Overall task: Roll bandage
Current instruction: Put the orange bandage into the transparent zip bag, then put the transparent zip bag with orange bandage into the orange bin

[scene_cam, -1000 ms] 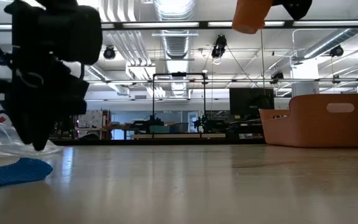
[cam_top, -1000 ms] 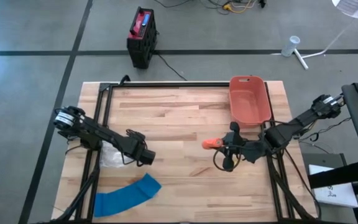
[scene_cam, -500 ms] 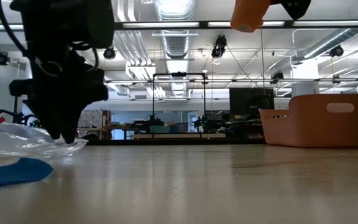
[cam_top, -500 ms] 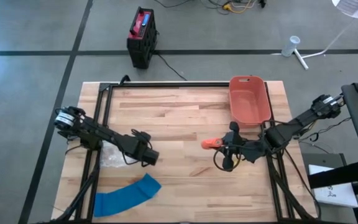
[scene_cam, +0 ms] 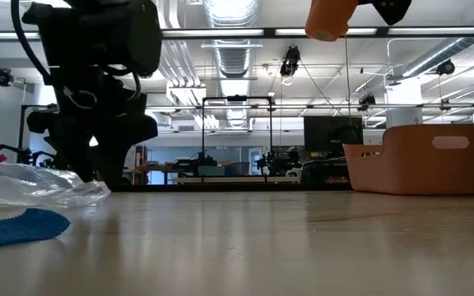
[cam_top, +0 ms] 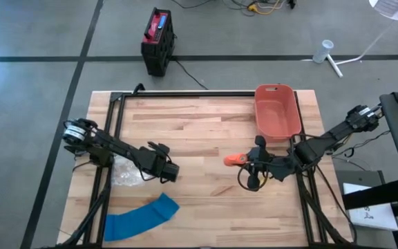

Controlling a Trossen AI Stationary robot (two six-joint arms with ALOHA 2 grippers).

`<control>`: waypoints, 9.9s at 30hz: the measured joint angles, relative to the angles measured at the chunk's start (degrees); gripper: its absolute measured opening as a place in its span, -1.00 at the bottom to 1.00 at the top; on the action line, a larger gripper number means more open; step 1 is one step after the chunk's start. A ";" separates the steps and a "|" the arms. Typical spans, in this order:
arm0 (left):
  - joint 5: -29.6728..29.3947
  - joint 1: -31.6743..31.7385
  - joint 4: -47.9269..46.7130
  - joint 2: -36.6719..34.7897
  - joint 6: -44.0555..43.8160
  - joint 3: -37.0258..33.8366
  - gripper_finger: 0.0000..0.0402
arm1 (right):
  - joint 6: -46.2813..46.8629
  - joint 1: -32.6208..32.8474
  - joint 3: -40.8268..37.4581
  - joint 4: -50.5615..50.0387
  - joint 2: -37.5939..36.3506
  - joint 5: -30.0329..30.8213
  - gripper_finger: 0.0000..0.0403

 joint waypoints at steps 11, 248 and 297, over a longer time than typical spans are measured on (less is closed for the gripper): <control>1.12 1.06 2.58 4.13 -1.57 -0.16 -0.03 | 0.02 0.00 0.00 0.31 0.00 0.00 -0.74; 31.50 11.30 83.05 3.58 8.01 2.73 -1.00 | -29.01 -1.57 24.55 -25.19 16.96 -17.82 -0.95; 32.63 6.96 81.59 3.41 36.53 2.44 -1.00 | -21.50 -3.27 14.93 -10.71 18.72 -14.41 0.10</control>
